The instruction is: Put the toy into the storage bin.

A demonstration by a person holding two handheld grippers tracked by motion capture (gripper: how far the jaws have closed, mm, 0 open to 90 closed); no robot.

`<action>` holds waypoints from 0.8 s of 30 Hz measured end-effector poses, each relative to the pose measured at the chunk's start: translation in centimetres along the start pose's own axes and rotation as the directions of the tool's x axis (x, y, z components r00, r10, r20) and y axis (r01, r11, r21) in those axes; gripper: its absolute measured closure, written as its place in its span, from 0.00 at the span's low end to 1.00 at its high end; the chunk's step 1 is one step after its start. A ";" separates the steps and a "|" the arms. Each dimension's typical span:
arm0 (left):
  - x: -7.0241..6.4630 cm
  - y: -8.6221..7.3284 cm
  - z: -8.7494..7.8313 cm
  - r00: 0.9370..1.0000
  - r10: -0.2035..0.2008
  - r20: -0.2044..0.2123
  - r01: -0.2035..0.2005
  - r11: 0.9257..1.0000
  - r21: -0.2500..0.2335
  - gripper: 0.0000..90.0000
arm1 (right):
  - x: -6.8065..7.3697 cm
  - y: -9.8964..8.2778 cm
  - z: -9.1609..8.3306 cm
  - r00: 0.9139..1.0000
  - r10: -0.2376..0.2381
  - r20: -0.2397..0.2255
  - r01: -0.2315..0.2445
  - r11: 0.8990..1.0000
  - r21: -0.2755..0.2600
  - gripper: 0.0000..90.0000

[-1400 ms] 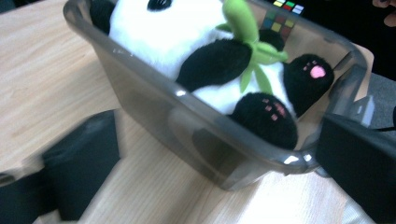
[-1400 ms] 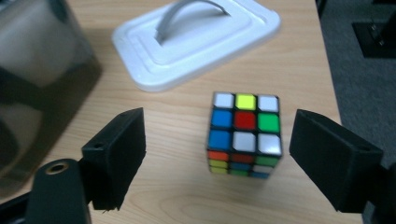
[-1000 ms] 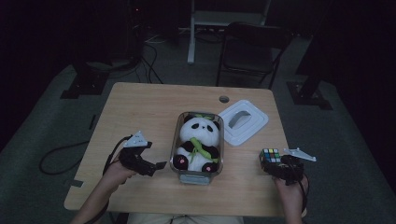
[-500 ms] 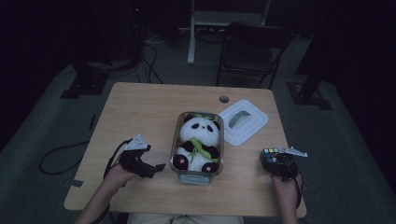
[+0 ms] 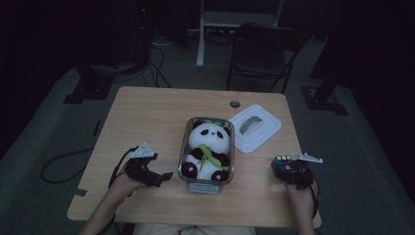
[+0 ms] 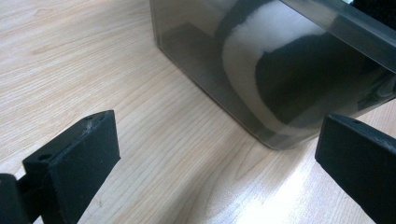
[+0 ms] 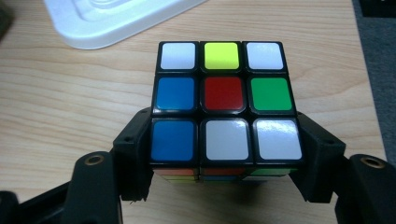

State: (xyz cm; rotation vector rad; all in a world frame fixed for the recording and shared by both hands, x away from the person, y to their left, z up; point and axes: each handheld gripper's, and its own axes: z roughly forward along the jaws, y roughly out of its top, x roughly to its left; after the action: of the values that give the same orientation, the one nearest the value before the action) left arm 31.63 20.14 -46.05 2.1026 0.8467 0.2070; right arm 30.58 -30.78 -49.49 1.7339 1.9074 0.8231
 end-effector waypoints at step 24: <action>-0.1 0.0 0.0 1.000 0.001 0.012 -0.001 1.000 0.012 0.01 | 9.9 5.6 -9.7 0.901 -0.328 -0.284 0.257 0.930 -0.262 0.38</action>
State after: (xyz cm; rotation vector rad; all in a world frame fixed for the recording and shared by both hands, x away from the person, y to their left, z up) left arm 31.56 20.14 -46.04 2.1134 0.8419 0.1901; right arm 27.02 -22.14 -37.88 1.1952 2.1242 1.2035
